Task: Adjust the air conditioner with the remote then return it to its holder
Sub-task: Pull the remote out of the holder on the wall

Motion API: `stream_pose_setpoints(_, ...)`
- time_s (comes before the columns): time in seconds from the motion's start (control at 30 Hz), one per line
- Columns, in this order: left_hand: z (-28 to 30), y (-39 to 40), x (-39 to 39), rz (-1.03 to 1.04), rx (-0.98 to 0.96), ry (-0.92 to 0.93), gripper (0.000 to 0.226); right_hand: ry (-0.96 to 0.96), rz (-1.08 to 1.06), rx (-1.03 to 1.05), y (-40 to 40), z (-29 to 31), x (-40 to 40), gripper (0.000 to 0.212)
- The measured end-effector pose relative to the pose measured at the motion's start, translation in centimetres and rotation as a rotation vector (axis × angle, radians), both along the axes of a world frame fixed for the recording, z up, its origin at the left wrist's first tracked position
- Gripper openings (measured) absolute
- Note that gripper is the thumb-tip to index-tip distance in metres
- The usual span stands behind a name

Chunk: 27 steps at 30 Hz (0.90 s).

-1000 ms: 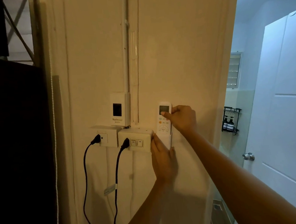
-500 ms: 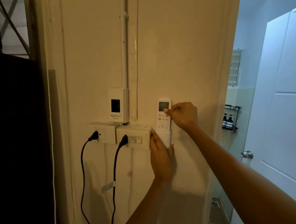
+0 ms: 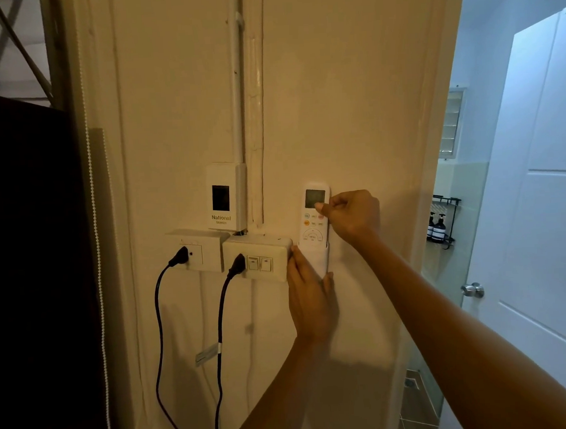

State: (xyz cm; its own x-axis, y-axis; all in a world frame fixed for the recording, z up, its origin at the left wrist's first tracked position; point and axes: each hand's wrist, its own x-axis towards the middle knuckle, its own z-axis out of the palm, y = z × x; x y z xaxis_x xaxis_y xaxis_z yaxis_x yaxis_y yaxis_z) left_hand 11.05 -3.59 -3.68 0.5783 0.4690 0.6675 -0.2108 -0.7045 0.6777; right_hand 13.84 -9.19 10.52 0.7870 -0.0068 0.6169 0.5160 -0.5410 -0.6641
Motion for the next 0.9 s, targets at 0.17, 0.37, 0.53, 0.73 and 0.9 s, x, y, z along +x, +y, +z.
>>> stream_pose_setpoints(0.17, 0.0, 0.0, 0.0, -0.002, 0.011, 0.003, 0.079, -0.019, -0.010, -0.006, 0.0, 0.1, 0.0, 0.023)
stream_pose_setpoints(0.37, -0.1, 0.1, 0.1, 0.005, 0.027, -0.007, 0.079, -0.057, 0.002, 0.016, -0.1, 0.9, 0.0, 0.023)
stream_pose_setpoints(0.53, 0.0, 0.1, 0.0, -0.008, 0.017, 0.003, 0.079, -0.051, 0.042, -0.018, 0.0, 2.4, 0.0, 0.022)
stream_pose_setpoints(0.73, 0.0, 0.3, 0.0, -0.029, -0.005, 0.009, 0.081, -0.047, 0.052, -0.006, -0.2, 2.6, -0.3, 0.023)
stream_pose_setpoints(0.9, 0.2, 0.4, -0.5, -0.048, -0.043, 0.004, 0.082, -0.013, 0.075, 0.059, -0.5, 3.9, -0.6, 0.025)
